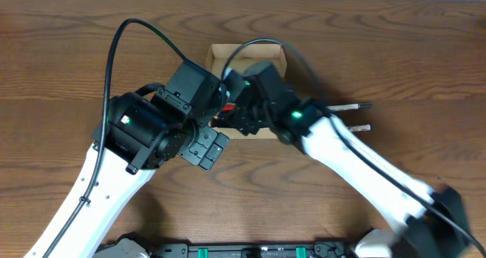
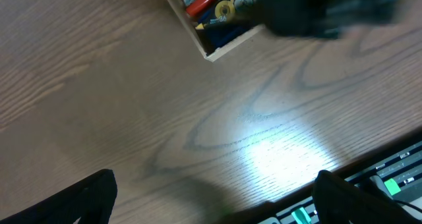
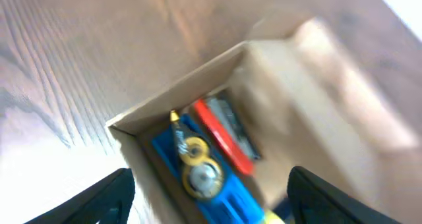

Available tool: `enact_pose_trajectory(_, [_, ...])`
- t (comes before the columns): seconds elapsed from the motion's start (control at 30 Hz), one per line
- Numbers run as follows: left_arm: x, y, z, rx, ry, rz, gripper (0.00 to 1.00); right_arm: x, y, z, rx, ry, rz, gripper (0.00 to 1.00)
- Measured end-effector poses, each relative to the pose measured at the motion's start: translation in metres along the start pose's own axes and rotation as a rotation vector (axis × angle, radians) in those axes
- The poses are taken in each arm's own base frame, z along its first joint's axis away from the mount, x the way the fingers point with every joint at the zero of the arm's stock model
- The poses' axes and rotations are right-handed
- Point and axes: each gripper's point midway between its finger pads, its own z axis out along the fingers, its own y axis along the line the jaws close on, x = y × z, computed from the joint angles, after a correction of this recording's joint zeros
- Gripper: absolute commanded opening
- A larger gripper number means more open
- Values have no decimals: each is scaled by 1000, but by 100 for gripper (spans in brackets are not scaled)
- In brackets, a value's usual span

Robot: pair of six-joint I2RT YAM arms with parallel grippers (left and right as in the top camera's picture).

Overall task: Pack container
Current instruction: 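Move the right gripper toward the two whiteboard markers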

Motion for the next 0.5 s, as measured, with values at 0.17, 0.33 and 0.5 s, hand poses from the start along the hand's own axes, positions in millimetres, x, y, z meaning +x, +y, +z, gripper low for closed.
enact_pose_trajectory(0.17, [0,0,0,0,0,0,95,6,-45,-70,175,-20,175,76])
enact_pose_trajectory(0.33, [0,0,0,0,0,0,95,60,-102,-121,359,55,522,75])
enact_pose_trajectory(0.5, [0,0,0,0,0,0,95,126,-137,-137,503,193,877,74])
